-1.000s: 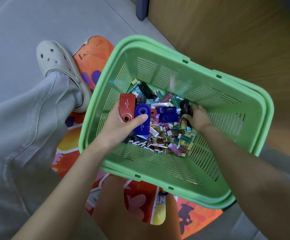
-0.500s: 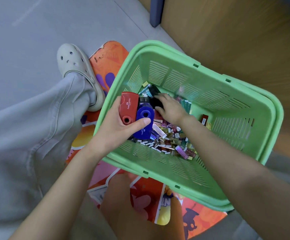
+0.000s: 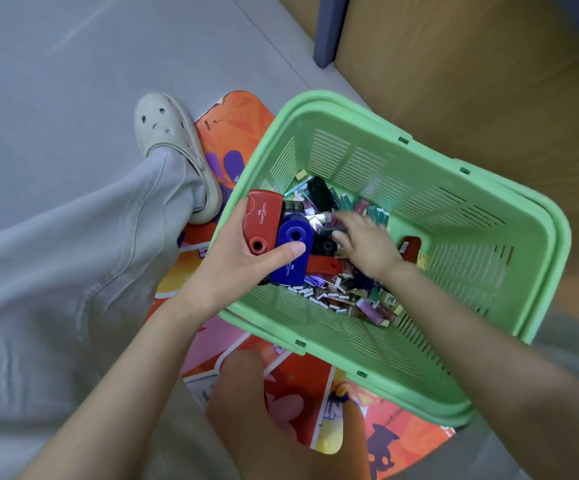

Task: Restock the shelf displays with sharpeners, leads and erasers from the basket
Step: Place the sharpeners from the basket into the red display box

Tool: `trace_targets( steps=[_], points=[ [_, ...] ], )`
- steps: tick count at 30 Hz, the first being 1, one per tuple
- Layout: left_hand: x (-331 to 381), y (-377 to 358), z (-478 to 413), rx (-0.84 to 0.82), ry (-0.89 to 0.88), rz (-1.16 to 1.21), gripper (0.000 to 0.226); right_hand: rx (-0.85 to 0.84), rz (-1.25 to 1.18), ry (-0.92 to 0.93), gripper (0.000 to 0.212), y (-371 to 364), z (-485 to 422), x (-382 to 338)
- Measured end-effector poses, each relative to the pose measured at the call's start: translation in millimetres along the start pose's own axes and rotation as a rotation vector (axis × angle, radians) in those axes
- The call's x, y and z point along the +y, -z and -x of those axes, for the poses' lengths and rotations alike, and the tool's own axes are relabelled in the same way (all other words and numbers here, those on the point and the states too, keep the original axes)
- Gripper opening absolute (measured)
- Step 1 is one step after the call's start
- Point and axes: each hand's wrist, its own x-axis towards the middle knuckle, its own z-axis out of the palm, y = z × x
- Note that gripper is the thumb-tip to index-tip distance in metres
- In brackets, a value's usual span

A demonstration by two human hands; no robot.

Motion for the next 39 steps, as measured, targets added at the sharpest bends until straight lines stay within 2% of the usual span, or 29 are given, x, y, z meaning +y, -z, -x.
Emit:
trace_targets(
  steps=[2, 7, 10, 15, 20, 23, 24, 27, 28, 31, 34, 39],
  points=[
    [-2.6, -0.9, -1.8, 0.003, 0.007, -0.006, 0.049, 0.028, 0.015, -0.084, 0.057, 11.6, -14.1, 10.2],
    [-8.0, -5.5, -2.8, -0.019, 0.038, -0.017, 0.053, -0.175, 0.057, -0.141, 0.067, 5.1, -30.7, 26.7],
    [-8.7, -6.9, -6.4, -0.010, 0.045, -0.004, 0.051, -0.235, 0.085, -0.196, 0.064, 1.8, -36.5, 25.9],
    [-9.2, -10.3, -12.1, 0.004, 0.058, 0.002, 0.051, -0.360, -0.030, -0.215, 0.058, 4.7, -6.7, 11.9],
    [-10.5, -12.5, -13.9, -0.005, 0.063, 0.008, 0.062, -0.366, -0.119, -0.246, 0.069, -7.2, 24.9, 15.5],
    [-13.5, -14.9, -11.7, -0.014, 0.074, 0.006, 0.064, -0.368, -0.165, -0.201, 0.067, -10.9, 35.1, 19.2],
    [-14.5, -15.2, -10.9, -0.017, 0.077, 0.005, 0.062, -0.296, -0.185, -0.194, 0.064, -11.0, 37.2, 20.5],
    [-15.2, -20.5, -8.8, -0.042, 0.079, 0.008, 0.057, 0.072, -0.183, -0.269, 0.053, -3.3, 38.7, 41.5],
    [-15.5, -21.7, -8.7, -0.048, 0.077, 0.005, 0.059, 0.113, -0.160, -0.291, 0.054, -0.3, 36.8, 51.5],
    [-17.0, -23.6, -9.1, -0.050, 0.079, -0.001, 0.065, -0.011, -0.106, -0.331, 0.061, 4.2, 31.6, 73.7],
    [-19.0, -23.9, -8.5, -0.043, 0.089, 0.007, 0.058, -0.153, -0.025, -0.364, 0.064, 3.4, 25.8, 78.1],
    [-18.6, -24.7, -12.8, -0.038, 0.104, -0.001, 0.061, -0.210, 0.076, -0.321, 0.057, -0.5, 15.0, 67.6]
  ],
)
